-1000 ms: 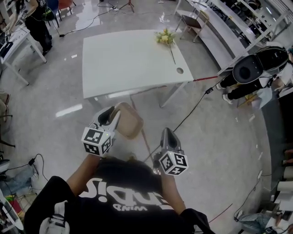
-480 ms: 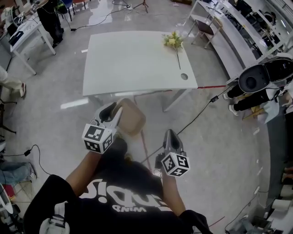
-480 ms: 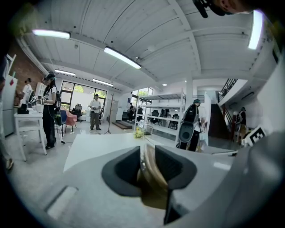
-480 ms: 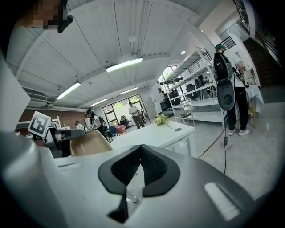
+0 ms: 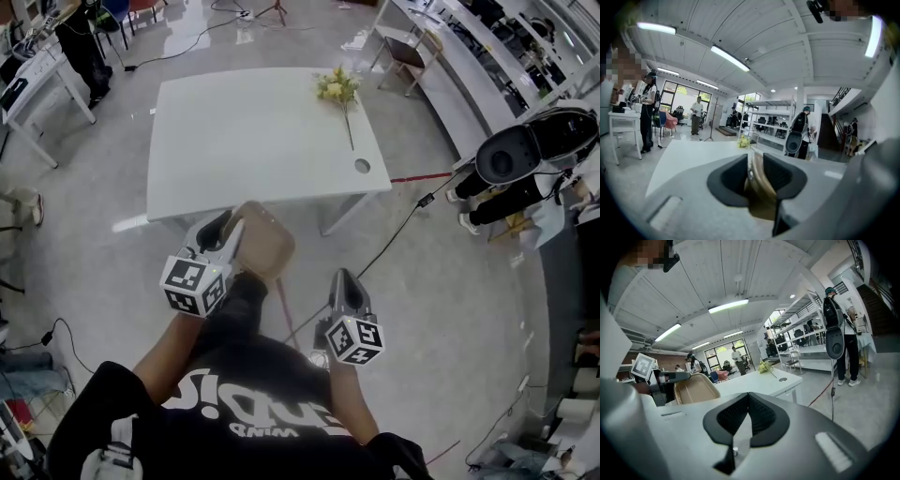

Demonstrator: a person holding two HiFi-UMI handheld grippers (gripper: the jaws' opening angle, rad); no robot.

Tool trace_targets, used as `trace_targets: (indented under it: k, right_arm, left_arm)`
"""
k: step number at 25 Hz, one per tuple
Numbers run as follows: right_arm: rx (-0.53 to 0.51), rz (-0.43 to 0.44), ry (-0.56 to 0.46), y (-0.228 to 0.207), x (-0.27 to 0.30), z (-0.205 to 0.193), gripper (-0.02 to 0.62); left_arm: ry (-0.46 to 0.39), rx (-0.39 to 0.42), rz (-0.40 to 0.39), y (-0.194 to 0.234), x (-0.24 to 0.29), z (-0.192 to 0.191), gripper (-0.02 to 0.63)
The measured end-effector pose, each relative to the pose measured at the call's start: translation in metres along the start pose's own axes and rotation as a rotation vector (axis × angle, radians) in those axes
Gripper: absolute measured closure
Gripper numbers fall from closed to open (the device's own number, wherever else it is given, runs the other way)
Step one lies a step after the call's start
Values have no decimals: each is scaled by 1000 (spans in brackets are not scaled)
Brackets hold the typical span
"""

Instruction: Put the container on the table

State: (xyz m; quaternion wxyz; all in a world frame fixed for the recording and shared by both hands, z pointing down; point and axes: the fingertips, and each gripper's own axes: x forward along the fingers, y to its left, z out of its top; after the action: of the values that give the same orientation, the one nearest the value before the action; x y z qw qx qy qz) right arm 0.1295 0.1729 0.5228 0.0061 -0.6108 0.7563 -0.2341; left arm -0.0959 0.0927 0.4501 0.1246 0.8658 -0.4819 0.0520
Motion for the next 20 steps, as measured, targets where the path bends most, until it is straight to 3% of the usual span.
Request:
trace_targets:
  k: [20]
  right_arm:
    - [24, -69, -42, -38, 204, 114, 595]
  left_arm:
    - [13, -24, -143, 88, 225, 95, 503]
